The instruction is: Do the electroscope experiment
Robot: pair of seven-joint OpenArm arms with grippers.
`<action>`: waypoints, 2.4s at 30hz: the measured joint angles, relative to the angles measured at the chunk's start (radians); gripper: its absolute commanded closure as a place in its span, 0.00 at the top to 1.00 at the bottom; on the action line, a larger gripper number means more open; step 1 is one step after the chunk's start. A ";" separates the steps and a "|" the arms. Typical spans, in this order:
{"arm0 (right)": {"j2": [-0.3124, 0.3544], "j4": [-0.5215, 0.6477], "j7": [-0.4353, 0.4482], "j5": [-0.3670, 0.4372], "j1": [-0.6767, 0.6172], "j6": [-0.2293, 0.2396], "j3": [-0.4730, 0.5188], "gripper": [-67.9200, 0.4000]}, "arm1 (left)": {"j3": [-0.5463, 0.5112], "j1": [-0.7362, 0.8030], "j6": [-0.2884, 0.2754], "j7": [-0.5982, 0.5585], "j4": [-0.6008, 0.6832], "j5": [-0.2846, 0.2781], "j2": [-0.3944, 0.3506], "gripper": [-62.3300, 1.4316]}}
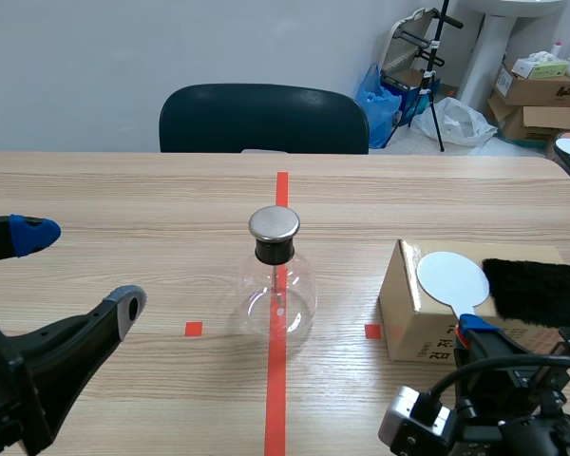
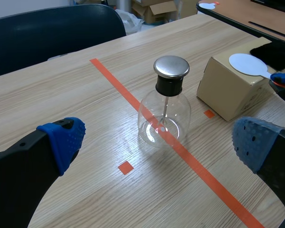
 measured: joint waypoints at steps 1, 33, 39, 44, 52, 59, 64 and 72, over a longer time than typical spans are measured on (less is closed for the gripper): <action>0.000 0.000 0.000 0.000 0.000 0.000 0.000 0.02 | 0.000 0.000 0.000 0.000 0.000 0.000 0.000 1.00; 0.000 0.000 0.000 0.000 0.000 0.000 0.000 0.02 | 0.000 0.000 0.000 0.000 0.000 0.000 0.000 1.00; 0.000 0.000 0.000 0.000 0.000 0.000 0.000 0.02 | 0.000 0.000 0.000 0.000 0.000 0.000 0.000 1.00; 0.000 0.000 0.000 0.000 0.000 0.000 0.000 0.02 | 0.000 0.000 0.000 0.000 0.000 0.000 0.000 1.00; 0.000 0.000 0.000 0.000 0.000 0.000 0.000 0.02 | 0.000 0.000 0.000 0.000 0.000 0.000 0.000 1.00; 0.000 0.000 0.000 0.000 0.000 0.000 0.000 0.02 | 0.000 0.000 0.000 0.000 0.000 0.000 0.000 1.00; 0.000 0.000 0.000 0.000 0.000 0.000 0.000 0.02 | 0.000 0.000 0.000 0.000 0.000 0.000 0.000 1.00; 0.000 0.000 -0.004 -0.019 0.000 -0.027 0.000 0.02 | 0.000 0.000 0.000 0.000 0.000 0.000 0.000 1.00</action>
